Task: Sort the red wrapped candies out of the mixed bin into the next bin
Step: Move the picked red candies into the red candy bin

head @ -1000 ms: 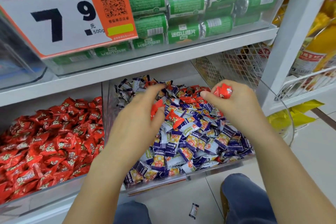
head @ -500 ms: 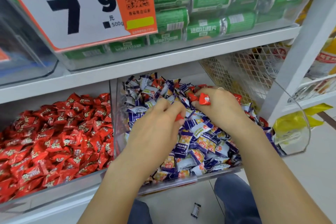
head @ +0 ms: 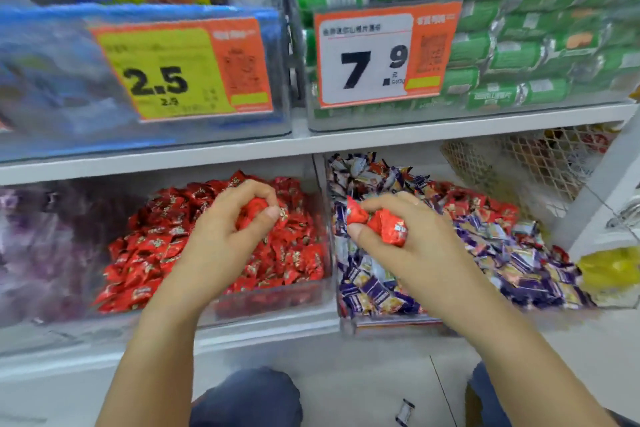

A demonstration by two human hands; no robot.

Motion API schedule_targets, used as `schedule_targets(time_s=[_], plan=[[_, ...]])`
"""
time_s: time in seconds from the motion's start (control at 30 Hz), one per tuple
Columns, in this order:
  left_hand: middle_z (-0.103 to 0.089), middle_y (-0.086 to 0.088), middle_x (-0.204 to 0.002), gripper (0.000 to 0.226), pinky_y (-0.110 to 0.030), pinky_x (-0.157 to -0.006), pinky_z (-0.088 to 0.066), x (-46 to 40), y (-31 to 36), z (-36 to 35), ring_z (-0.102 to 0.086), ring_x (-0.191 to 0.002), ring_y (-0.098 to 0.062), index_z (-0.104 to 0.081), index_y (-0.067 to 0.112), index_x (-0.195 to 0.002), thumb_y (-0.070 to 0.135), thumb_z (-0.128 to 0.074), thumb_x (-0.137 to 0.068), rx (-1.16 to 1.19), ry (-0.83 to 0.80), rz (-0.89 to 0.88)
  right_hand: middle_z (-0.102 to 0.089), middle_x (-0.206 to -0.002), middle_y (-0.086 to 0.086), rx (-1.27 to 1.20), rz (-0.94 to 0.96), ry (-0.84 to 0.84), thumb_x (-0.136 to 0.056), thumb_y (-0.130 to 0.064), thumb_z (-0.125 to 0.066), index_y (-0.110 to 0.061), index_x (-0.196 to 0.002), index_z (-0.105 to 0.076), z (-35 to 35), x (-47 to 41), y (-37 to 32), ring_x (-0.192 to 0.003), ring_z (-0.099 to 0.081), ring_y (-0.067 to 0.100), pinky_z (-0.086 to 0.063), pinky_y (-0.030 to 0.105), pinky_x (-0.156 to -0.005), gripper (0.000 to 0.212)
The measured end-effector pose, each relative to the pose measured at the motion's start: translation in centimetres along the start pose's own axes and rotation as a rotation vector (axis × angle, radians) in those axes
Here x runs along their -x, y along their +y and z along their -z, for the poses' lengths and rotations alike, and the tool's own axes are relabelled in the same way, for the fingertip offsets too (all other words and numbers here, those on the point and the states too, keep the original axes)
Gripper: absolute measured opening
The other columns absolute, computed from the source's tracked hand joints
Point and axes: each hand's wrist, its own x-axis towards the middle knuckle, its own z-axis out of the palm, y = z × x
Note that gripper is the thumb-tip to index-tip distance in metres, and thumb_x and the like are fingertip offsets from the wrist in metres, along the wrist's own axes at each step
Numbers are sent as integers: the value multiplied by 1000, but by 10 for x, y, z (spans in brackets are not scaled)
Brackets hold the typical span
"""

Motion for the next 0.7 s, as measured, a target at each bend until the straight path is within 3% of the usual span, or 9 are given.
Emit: schedule_targets(time_s=[0.13, 0.27, 0.33, 0.4, 0.47, 0.53, 0.6, 0.7], plan=[[-56, 19, -73, 20, -30, -67, -34, 6, -39, 25, -45, -69, -3, -55, 37, -78, 22, -62, -89, 10, 119, 125, -55, -100, 0, 136, 50, -77, -87, -38, -61, -23, -108, -63, -59, -39, -39, -98, -53, 18, -38, 27, -84, 25], [-62, 17, -95, 16, -32, -87, -41, 4, -57, 44, -55, -90, -3, -60, 41, -86, 26, -60, -90, 50, 209, 182, -53, -121, 6, 328, 55, -251, -83, -51, -61, -29, -130, -50, -100, -74, -48, -116, -49, 26, -40, 32, -96, 53], [-62, 14, -111, 17, -21, -95, -39, 4, -62, 51, -54, -107, -4, -64, 36, -105, 26, -57, -93, 92, 167, 231, -47, -134, 7, 464, 98, -335, -83, -54, -59, -32, -140, -37, -103, -77, -47, -124, -44, 27, -36, 38, -103, 65], [-61, 12, -111, 25, -6, -82, -37, 5, -63, 57, -54, -100, -3, -63, 30, -117, 24, -52, -96, 140, 157, 302, -50, -132, 2, 433, 145, -293, -87, -49, -57, -32, -137, -42, -94, -70, -45, -123, -45, 22, -35, 36, -104, 55], [-61, 10, -106, 25, -1, -72, -34, 4, -64, 60, -55, -87, 3, -63, 26, -117, 20, -50, -96, 168, 193, 344, -56, -123, -7, 341, 196, -212, -90, -40, -57, -31, -125, -56, -77, -56, -35, -117, -47, 12, -35, 29, -101, 36], [-61, 11, -105, 23, -5, -74, -34, 2, -64, 60, -55, -92, 5, -63, 26, -112, 17, -49, -96, 187, 223, 372, -59, -110, -17, 268, 218, -118, -91, -31, -59, -31, -111, -65, -53, -35, -16, -108, -49, 3, -34, 16, -96, 21], [-62, 9, -104, 21, -12, -79, -37, -1, -64, 54, -56, -101, -6, -63, 26, -108, 17, -50, -96, 161, 226, 379, -60, -102, -24, 258, 181, -10, -90, -27, -60, -32, -100, -69, -25, -11, 8, -102, -52, -1, -32, 6, -91, 15], [-63, 5, -104, 18, -22, -83, -38, -7, -50, 32, -57, -102, -11, -64, 26, -106, 20, -51, -95, 47, 167, 338, -61, -97, -23, 309, 43, 132, -88, -38, -52, -32, -94, -69, 24, 23, 41, -97, -56, 6, -38, 15, -82, 20]])
